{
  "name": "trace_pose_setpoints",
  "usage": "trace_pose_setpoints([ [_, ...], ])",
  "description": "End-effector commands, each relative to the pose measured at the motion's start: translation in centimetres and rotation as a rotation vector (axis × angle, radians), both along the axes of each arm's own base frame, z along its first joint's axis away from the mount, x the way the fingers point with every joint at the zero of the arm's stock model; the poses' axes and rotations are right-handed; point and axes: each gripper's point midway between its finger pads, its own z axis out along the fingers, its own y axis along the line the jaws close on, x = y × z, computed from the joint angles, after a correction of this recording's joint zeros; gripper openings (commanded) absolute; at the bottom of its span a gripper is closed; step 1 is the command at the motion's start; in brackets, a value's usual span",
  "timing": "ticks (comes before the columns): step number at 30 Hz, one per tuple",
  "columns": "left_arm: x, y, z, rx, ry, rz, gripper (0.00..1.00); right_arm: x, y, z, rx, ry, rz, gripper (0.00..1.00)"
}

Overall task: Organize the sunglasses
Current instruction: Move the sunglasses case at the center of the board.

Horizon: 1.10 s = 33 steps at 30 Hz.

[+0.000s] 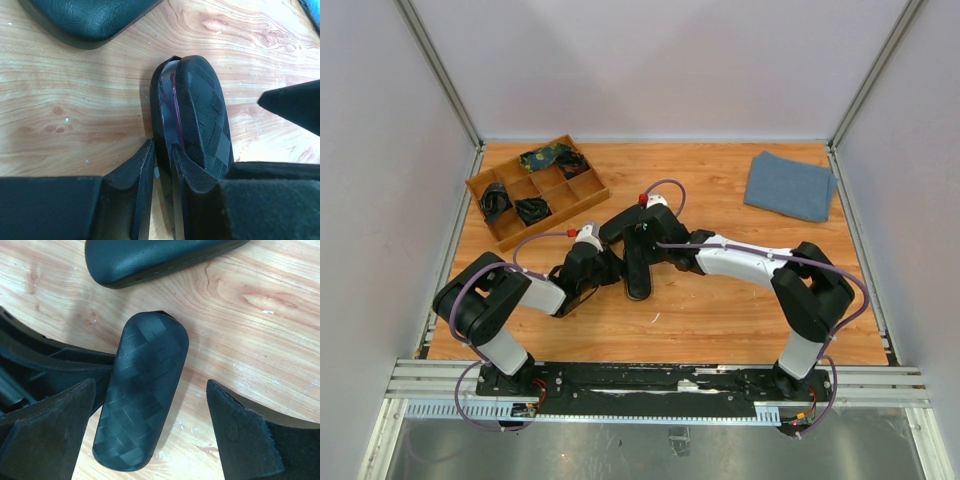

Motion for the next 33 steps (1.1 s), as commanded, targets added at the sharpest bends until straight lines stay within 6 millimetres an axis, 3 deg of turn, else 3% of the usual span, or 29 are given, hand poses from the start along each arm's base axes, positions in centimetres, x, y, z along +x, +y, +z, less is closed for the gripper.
trace_pose_setpoints([
  [1, -0.2, -0.4, 0.7, -0.017, -0.037, -0.03, 0.24, 0.8, 0.7, -0.7, 0.026, 0.055, -0.024, 0.92],
  [16, -0.2, -0.6, 1.0, -0.031, -0.051, -0.036, 0.24, 1.4, 1.6, -3.8, 0.057, 0.183, -0.068, 0.85],
  [28, -0.4, -0.8, 1.6, -0.044, -0.069, -0.056, 0.23, 1.3, 1.3, -4.6, 0.035, 0.197, -0.077, 0.44],
  [33, -0.7, -0.4, 2.0, -0.048, -0.077, -0.044, 0.24, 1.7, -0.1, -4.7, -0.024, 0.173, -0.114, 0.41],
])
